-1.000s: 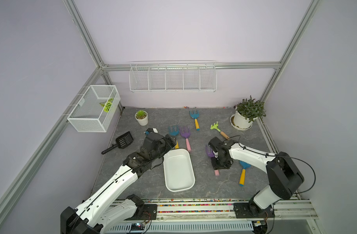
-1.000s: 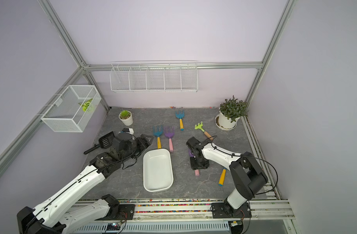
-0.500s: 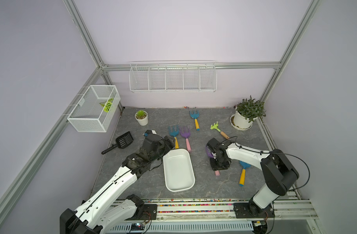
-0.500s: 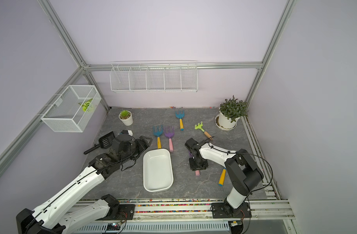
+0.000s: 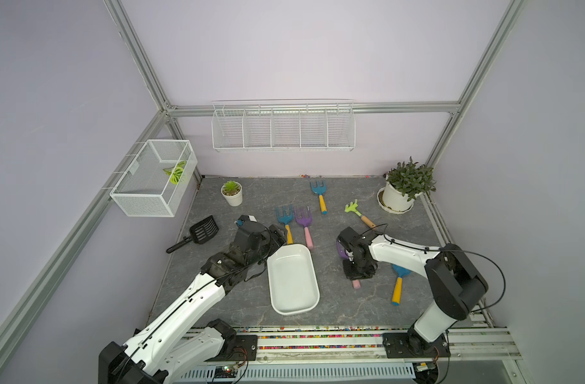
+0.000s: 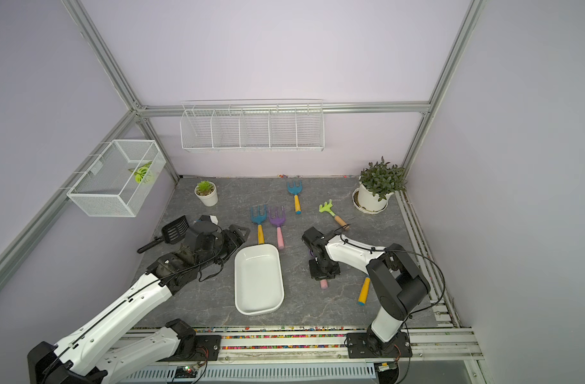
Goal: Put the rake into the storage box
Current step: Pick up the rake at the center of the board.
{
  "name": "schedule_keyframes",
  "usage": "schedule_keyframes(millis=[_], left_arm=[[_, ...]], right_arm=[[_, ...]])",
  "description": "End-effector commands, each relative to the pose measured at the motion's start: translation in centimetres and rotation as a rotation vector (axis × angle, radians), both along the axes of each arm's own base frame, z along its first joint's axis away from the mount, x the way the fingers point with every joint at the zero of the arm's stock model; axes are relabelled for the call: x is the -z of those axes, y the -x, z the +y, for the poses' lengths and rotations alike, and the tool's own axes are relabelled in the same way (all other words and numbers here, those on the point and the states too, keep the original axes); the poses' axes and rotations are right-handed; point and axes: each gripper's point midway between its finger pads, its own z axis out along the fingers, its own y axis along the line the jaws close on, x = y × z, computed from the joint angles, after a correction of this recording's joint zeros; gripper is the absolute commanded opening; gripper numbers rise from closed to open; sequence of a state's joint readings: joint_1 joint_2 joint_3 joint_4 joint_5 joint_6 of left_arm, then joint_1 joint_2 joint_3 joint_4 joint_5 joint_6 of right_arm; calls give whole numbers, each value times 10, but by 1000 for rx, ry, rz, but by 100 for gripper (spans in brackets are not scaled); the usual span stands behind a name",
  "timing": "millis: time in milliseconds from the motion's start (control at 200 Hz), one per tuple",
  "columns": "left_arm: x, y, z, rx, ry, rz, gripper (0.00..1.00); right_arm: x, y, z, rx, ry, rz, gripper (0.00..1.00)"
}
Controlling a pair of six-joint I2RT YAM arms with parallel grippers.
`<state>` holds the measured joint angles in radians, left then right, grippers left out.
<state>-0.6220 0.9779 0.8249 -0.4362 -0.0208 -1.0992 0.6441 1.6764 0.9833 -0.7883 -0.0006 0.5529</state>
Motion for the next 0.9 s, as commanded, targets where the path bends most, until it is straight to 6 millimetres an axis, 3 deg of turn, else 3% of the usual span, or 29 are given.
schedule_keyframes(millis=[0,175,480,895], left_arm=[[2,-2,-2,1,22,8,82],[0,-4,-12,37,42,5,82],[-12,-9,-40,163,82,-21,82],[-35,-13,-92,382,211,-68,79]], right_arm=[[0,7,-3,-1,-1,-2,13],[-19,4,-2,2,-26,-53,0],[-57,-10,-13,56,-64,-138,0],[-101,-22,-40,231,-308,-182,0]])
